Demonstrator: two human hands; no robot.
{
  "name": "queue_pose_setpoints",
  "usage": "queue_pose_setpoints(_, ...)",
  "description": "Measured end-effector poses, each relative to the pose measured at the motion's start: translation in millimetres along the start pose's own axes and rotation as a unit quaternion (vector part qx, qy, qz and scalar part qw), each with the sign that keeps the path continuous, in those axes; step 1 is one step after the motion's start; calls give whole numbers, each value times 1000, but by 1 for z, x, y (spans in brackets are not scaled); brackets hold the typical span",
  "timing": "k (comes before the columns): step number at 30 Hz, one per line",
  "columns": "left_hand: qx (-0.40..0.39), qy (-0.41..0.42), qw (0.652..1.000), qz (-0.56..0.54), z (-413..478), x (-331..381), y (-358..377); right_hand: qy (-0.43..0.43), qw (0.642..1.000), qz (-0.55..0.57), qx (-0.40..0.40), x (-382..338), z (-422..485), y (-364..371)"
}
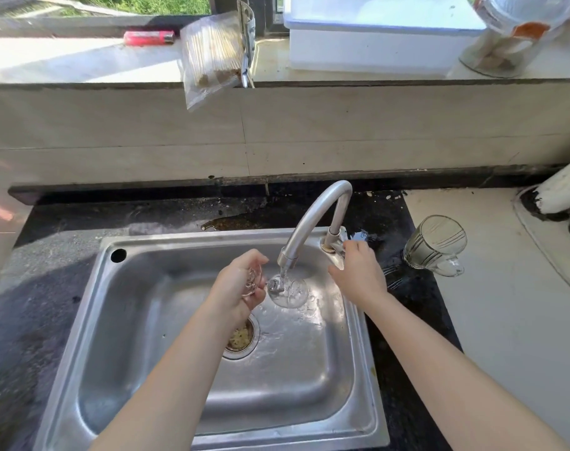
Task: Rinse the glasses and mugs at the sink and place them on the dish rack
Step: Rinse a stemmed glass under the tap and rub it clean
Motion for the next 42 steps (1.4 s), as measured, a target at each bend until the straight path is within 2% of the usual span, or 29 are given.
queue_pose_setpoints(5, -7, -5, 1000, -12, 2, 0, -4, -20, 994, -97, 38, -3, 10, 3)
queue_pose_setpoints(9, -15, -3, 1000, -14, 3, 0, -2, -42, 991, -123, 38, -1, 13, -2)
queue_pose_setpoints(18, -15, -4, 1000, -4, 1, -7, 9, -8, 998, -54, -40, 5, 25, -10)
queue_pose_setpoints(22, -17, 4, 1000, -11, -7, -7, 7, 30, 993, 53, -99, 17, 34, -17)
queue_pose_setpoints(23, -16, 7, 1000, -13, -9, -6, 5, 34, 993, 51, -104, 17, 34, -19)
queue_pose_setpoints(25, -11, 13, 1000, -15, -15, -5, 0, 29, 998, -28, -55, 13, 28, -23)
queue_pose_setpoints(27, -9, 19, 1000, -16, -20, -5, -4, -19, 991, -110, 71, 5, 12, -27)
queue_pose_setpoints(28, -6, 23, 1000, -14, -23, -5, -6, -64, 986, -99, 118, -2, 0, -28)
queue_pose_setpoints(29, -1, 29, 1000, -7, -26, -5, -7, -114, 984, -60, 119, -10, -14, -26)
queue_pose_setpoints(31, 7, 45, 999, 13, -33, -8, -5, -205, 977, 50, 19, -28, -41, -15)
queue_pose_setpoints(33, 4, 61, 998, 35, -41, -14, 1, -246, 959, 107, -92, -44, -65, -4)
queue_pose_setpoints(35, -11, 77, 995, 60, -49, -19, 9, -264, 945, 127, -144, -53, -82, 4)
queue_pose_setpoints(38, -46, 90, 991, 92, -60, -26, 14, -284, 931, 181, -138, -56, -98, 3)
queue_pose_setpoints(42, -118, 125, 966, 195, -78, -25, 13, -295, 931, 186, -110, -47, -112, -2)
Point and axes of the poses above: each hand's wrist, its own z-axis towards the middle knuckle, its own y-axis out of the palm, x = y × z, the point moved 4 cm from there along z, towards the middle knuckle, and after that the axes turned 12 degrees about -z, right-handed, at the moved point
